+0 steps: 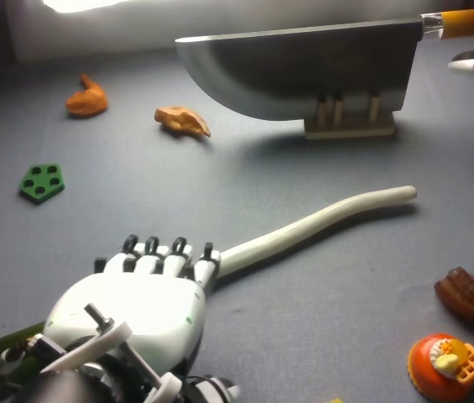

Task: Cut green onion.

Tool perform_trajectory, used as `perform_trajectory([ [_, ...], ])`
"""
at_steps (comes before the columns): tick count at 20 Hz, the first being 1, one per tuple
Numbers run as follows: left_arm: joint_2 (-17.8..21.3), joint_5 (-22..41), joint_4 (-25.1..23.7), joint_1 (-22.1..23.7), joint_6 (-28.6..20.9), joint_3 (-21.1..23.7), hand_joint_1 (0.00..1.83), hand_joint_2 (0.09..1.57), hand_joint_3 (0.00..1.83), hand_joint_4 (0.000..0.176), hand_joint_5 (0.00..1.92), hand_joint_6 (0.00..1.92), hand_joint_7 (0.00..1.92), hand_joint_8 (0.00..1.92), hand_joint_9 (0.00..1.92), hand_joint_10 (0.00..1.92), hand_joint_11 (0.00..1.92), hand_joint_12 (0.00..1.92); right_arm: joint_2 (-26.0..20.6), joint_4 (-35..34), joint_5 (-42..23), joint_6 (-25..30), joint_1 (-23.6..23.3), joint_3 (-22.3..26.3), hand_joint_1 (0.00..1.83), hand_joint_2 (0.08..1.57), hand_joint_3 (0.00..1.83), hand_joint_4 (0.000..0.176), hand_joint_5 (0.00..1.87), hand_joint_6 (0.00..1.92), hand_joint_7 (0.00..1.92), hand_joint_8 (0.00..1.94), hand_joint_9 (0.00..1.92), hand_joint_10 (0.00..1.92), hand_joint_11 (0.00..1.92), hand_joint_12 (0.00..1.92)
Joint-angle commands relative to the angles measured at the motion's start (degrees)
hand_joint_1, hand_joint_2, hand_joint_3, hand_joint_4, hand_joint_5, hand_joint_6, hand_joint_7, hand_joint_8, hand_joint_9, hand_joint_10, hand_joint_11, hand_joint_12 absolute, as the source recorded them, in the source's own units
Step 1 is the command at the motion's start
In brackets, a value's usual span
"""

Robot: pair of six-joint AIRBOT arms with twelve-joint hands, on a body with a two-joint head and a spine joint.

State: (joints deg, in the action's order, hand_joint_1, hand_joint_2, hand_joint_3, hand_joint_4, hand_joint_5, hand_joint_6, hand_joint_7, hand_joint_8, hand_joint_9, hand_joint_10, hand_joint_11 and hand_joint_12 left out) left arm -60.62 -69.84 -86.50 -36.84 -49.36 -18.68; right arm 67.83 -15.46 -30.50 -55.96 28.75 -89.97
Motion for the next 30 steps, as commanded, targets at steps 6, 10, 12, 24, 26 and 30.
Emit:
perform_trajectory([
  [6,-0.47,-2.14,-5.62,0.64,-0.62,0.14,0.68,1.26,0.03,0.027,0.0,0.0,0.0,0.0,0.0,0.0,0.0,0.0,3.16,2.74,-7.71,4.11,0.02,-5.37,1.12,0.99,0.0,0.033,0.0,0.0,0.0,0.0,0.0,0.0,0.0,0.0],
  [10,-0.47,-2.14,-5.82,2.56,0.18,0.38,0.65,1.27,0.02,0.022,0.0,0.0,0.0,0.0,0.0,0.0,0.0,0.0,6.27,3.79,-7.7,5.99,0.54,-9.72,1.06,1.02,0.0,0.04,0.0,0.0,0.0,0.0,0.0,0.0,0.0,0.0],
  [12,-0.27,-2.15,-5.31,3.44,0.28,1.02,0.65,1.27,0.02,0.022,0.0,0.0,0.0,0.0,0.0,0.0,0.0,0.0,7.64,4.89,-7.75,6.9,1.02,-11.65,1.05,1.02,0.0,0.04,0.0,0.0,0.0,0.0,0.0,0.0,0.0,0.0],
  [24,-0.78,-3.67,-4.22,3.02,-0.59,-0.36,0.7,1.2,0.0,0.042,0.0,0.0,0.0,0.0,0.0,0.0,0.0,0.0,9.57,5.83,-9.2,8.12,0.41,-12.51,1.02,1.01,0.0,0.002,0.0,0.0,0.0,0.0,0.0,0.0,0.0,0.0],
  [26,-0.84,-3.71,-5.3,2.1,-1.81,-1.04,0.66,1.2,0.0,0.038,0.0,0.0,0.0,0.0,0.0,0.0,0.0,0.0,9.59,5.83,-9.2,8.12,0.34,-12.51,1.03,1.02,0.0,0.002,0.0,0.0,0.01,0.0,0.0,0.0,0.0,0.0],
  [30,-1.02,-4.37,-9.21,-0.12,-5.53,-1.88,0.68,1.2,0.0,0.04,0.0,0.0,0.0,0.0,0.0,0.0,0.0,0.0,9.59,5.82,-9.21,8.12,0.41,-12.51,1.02,1.04,0.0,0.0,0.15,0.02,0.25,0.01,0.19,0.08,0.0,0.32],
])
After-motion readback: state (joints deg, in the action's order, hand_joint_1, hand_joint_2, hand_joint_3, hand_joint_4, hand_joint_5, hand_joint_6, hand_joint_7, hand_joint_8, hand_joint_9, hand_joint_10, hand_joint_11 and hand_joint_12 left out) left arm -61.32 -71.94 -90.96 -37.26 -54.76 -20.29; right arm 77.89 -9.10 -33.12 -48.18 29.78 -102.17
